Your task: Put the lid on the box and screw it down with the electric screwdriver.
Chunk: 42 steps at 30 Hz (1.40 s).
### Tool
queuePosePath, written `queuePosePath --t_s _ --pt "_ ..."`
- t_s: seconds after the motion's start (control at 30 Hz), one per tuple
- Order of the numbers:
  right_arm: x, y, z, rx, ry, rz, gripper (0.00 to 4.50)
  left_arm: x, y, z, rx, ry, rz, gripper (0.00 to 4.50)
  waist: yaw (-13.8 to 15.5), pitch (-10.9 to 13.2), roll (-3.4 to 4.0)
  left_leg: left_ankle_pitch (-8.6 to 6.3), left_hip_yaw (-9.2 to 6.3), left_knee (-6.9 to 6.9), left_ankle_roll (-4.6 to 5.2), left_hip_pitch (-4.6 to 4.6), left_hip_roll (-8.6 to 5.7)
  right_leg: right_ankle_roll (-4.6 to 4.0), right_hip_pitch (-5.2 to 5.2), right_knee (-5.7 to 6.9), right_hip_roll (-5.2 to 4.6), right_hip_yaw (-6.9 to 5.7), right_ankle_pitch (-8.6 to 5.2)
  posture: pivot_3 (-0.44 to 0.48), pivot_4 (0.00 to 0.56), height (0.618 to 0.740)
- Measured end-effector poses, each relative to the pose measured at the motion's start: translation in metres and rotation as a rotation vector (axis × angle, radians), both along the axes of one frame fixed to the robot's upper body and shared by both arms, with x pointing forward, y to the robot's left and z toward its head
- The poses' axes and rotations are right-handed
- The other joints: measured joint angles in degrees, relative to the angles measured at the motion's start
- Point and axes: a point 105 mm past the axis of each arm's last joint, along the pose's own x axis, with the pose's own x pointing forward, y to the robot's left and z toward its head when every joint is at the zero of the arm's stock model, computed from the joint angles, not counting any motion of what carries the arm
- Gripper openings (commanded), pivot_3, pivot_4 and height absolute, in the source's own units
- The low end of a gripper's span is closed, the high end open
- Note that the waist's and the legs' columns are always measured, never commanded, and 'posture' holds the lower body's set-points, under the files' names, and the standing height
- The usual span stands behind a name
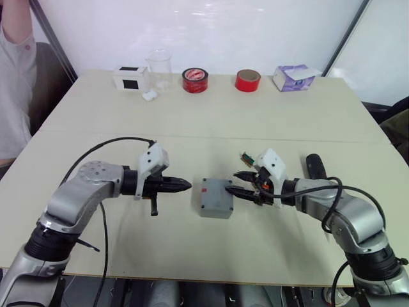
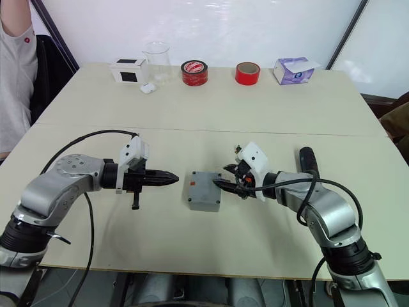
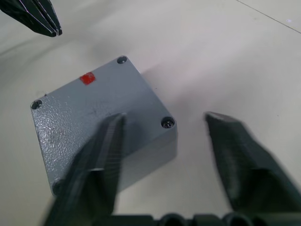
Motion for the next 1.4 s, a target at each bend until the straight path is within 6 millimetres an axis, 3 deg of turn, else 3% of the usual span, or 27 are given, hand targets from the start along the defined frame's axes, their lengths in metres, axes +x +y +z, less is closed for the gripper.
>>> queuePosePath --t_s 0.13,0.2,0.33,0.4,0.5,0.63,0.77,0.87,1.17,1.27,1.4 --pt "0.004 -0.012 0.019 0.043 -0.004 -0.037 2.95 0.001 -0.005 0.006 -0.022 -0.014 -0.019 0.00 0.01 0.00 0.00 0.00 0.01 0.00 0.00 0.00 0.00 0.00 0.00 0.00 -0.01 0.00 0.00 0.000 0.150 0.740" --pt "0.009 -0.024 0.040 0.070 -0.013 -0.076 2.95 0.001 -0.011 0.013 -0.046 -0.030 -0.044 0.00 0.07 0.01 0.00 0.00 0.00 0.00 0.00 -0.01 0.00 0.00 0.00 0.00 -0.01 0.00 0.00 0.000 0.150 0.740" --pt "0.021 -0.066 0.078 0.026 -0.010 -0.227 4.04 0.000 -0.020 0.026 -0.066 -0.071 -0.093 0.00 0.05 0.01 0.00 -0.01 0.01 -0.04 0.01 -0.01 0.00 -0.01 0.01 -0.07 -0.02 0.00 0.00 0.000 0.150 0.740" --pt "0.022 -0.092 0.080 -0.040 0.092 -0.310 4.46 -0.003 -0.027 0.028 -0.079 -0.078 -0.126 0.00 0.09 0.04 0.06 -0.01 0.02 -0.05 0.03 -0.05 -0.03 -0.01 -0.02 -0.12 -0.06 0.00 0.00 0.000 0.150 0.740" --pt "0.020 -0.132 0.081 -0.145 0.234 -0.472 4.46 -0.009 -0.038 0.029 -0.078 -0.101 -0.181 0.00 -0.10 0.03 0.07 -0.04 0.08 -0.05 0.08 -0.04 -0.03 -0.02 -0.03 -0.17 -0.07 0.06 -0.01 0.000 0.150 0.740" --pt "-0.001 -0.180 0.052 -0.282 0.540 -0.656 4.46 -0.019 -0.048 0.029 -0.059 -0.150 -0.235 0.00 -0.19 0.03 0.04 -0.07 0.09 -0.06 0.11 -0.04 -0.01 -0.03 -0.05 -0.21 -0.06 0.08 -0.01 0.000 0.150 0.740" --pt "-0.010 -0.187 0.024 -0.293 0.730 -0.664 4.46 -0.024 -0.055 0.026 -0.080 -0.162 -0.234 0.00 -1.04 0.02 0.06 -0.07 0.00 -0.06 0.12 -0.03 -0.01 -0.02 -0.08 -0.19 -0.05 0.15 -0.01 0.000 0.150 0.740" --pt "-0.010 -0.191 0.017 -0.295 0.779 -0.678 4.46 -0.025 -0.055 0.024 -0.086 -0.161 -0.213 0.00 -1.39 0.02 0.06 -0.07 -0.04 -0.06 0.12 -0.04 0.00 -0.01 -0.11 -0.18 -0.03 0.15 0.00 0.000 0.150 0.740" --pt "0.014 -0.186 -0.008 -0.337 0.834 -0.641 4.46 -0.032 -0.053 0.012 -0.095 -0.130 -0.119 0.00 -1.22 0.03 0.08 -0.07 0.01 -0.04 0.12 -0.08 -0.03 0.01 -0.14 -0.18 -0.04 0.17 0.01 0.000 0.150 0.740" --pt "0.017 -0.192 -0.013 -0.405 0.822 -0.632 3.85 -0.033 -0.051 0.007 -0.090 -0.111 -0.088 0.00 -1.16 0.02 0.08 -0.07 0.08 -0.03 0.12 -0.08 -0.04 0.01 -0.12 -0.19 -0.05 0.16 0.01 0.000 0.150 0.740" --pt "0.018 -0.196 -0.016 -0.495 0.810 -0.599 2.34 -0.035 -0.047 0.006 -0.088 -0.121 -0.053 0.00 -1.19 0.02 0.08 -0.07 0.10 -0.02 0.12 -0.07 -0.04 0.01 -0.11 -0.17 -0.05 0.16 0.01 0.000 0.150 0.740"
